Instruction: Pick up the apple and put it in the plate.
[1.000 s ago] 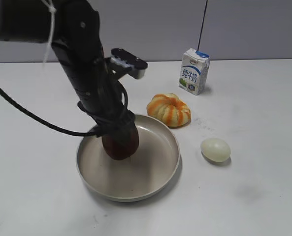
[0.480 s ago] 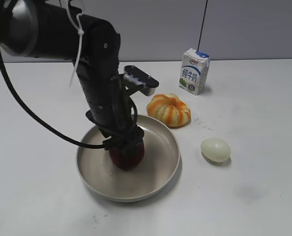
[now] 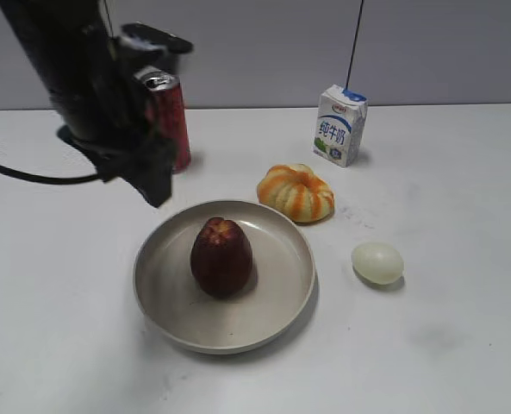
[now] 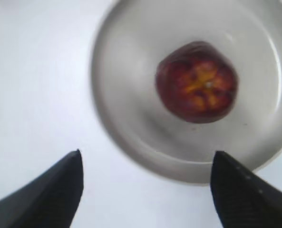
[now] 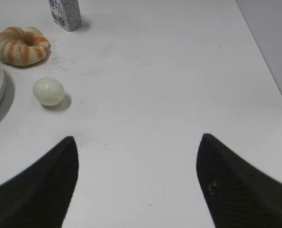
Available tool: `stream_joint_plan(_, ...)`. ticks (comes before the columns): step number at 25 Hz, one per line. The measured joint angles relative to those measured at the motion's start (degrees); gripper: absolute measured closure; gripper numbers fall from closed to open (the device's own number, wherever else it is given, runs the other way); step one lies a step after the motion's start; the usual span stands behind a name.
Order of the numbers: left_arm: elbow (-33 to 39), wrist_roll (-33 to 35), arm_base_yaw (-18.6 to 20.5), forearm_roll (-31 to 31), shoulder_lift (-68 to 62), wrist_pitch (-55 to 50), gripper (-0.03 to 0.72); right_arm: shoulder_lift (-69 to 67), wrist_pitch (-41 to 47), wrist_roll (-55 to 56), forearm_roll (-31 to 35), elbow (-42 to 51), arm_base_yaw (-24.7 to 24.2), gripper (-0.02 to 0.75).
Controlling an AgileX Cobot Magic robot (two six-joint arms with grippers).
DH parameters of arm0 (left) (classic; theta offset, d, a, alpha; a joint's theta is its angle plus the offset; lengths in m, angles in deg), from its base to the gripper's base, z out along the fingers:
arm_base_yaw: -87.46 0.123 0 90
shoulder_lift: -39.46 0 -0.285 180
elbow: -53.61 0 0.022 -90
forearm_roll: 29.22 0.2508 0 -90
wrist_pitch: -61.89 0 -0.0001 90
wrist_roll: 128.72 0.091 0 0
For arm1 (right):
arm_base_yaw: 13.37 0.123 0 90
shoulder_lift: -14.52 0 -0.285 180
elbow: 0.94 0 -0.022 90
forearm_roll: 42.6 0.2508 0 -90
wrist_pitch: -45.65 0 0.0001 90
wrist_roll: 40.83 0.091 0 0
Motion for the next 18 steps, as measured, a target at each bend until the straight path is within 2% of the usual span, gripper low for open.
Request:
stream_joint_plan(8, 0.0, -3.86, 20.51, 1.78, 2.69, -5.61, 0.098, 0.0, 0.0, 0.04, 0.0, 0.0, 0.0, 0.154)
stream_joint_plan(11, 0.0, -4.82, 26.74, 1.78, 3.64, -5.61, 0.099, 0.0, 0.0, 0.04, 0.0, 0.0, 0.0, 0.154)
stream_joint_plan(14, 0.0, -5.11, 29.62, 1.78, 5.87, -5.76, 0.099, 0.0, 0.0, -0.01, 0.0, 0.0, 0.0, 0.154)
stream_joint_plan(18, 1.59, -5.11, 29.85, 1.84, 11.37, -5.69, 0.102, 0.0, 0.0, -0.01, 0.0, 0.0, 0.0, 0.154)
